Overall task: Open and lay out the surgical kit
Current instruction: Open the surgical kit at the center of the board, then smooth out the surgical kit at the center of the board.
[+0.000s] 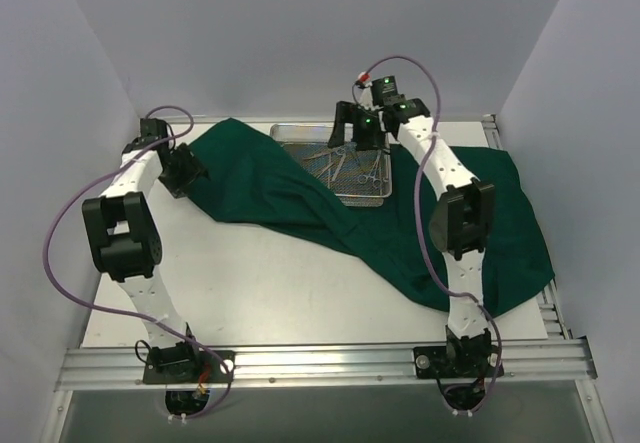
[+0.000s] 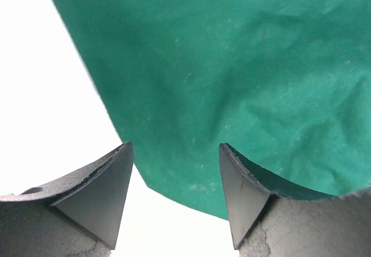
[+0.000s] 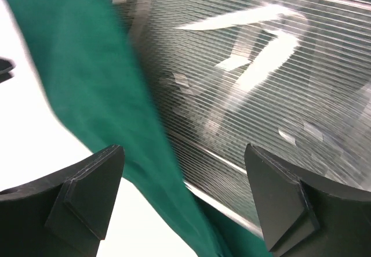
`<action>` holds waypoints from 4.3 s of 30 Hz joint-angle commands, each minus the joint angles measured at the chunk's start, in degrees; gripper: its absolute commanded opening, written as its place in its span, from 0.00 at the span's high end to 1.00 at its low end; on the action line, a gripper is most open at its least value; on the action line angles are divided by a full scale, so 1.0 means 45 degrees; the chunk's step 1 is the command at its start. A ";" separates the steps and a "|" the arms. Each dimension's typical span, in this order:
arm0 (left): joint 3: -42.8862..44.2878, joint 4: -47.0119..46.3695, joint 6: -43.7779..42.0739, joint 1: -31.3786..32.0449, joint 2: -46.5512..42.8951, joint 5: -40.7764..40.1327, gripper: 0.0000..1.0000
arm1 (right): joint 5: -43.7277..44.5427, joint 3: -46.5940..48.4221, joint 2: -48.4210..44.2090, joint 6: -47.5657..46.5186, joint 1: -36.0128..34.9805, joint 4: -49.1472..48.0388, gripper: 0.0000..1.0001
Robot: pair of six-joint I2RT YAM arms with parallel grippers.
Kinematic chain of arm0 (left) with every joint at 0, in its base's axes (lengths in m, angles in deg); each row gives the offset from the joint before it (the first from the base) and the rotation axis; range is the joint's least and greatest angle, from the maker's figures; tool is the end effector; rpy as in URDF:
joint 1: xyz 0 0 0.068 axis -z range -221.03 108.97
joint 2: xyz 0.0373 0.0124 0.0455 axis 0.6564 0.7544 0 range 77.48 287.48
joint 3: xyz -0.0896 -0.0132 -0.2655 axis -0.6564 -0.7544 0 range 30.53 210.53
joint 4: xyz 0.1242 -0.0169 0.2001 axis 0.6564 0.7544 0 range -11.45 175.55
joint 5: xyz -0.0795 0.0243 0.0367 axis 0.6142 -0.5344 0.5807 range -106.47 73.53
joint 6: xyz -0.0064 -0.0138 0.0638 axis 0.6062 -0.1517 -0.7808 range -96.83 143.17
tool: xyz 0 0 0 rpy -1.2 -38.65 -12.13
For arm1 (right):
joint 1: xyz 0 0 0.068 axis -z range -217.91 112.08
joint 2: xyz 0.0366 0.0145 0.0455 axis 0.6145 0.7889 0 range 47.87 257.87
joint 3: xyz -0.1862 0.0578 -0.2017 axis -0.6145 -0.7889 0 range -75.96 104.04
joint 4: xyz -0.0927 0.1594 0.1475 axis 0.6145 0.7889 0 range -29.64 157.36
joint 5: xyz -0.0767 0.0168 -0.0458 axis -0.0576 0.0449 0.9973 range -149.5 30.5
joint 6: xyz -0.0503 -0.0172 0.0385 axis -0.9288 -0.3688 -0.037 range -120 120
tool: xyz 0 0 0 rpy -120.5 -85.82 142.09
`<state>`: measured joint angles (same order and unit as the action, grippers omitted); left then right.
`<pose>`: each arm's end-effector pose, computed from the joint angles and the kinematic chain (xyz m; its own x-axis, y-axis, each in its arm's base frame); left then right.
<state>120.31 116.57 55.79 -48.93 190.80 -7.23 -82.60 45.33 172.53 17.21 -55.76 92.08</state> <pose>0.4080 0.0483 0.2215 -0.7013 -0.6345 -0.3249 -0.5200 0.7671 -0.3756 0.4649 0.1710 0.3144 -0.6965 0.0616 -0.7149 -0.3992 0.7946 0.4574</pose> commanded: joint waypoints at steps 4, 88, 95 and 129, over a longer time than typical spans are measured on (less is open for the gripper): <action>-0.0204 0.0437 0.0387 -0.0119 -0.1742 -0.0900 0.30 | -0.2991 0.1053 0.1905 -0.0153 -0.0702 -0.1581 0.15; 1.1918 0.1629 -0.3422 -0.1096 0.8272 0.5388 0.98 | 0.0680 -0.6212 -0.5107 0.2619 0.1561 -0.3396 0.40; 1.2061 0.0848 -0.2602 -0.0979 0.9153 0.5390 0.98 | 0.0172 -0.6506 -0.3681 0.3068 0.3047 -0.4667 0.43; 1.2980 0.5106 -0.2679 -0.3517 0.9760 -0.1172 0.98 | 0.0112 -0.1681 0.3351 0.3010 0.4747 -0.3671 0.44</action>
<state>178.60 135.43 45.93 -63.09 232.59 -1.64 -81.92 36.13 185.66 30.26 -34.36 73.18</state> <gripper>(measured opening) 0.031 0.566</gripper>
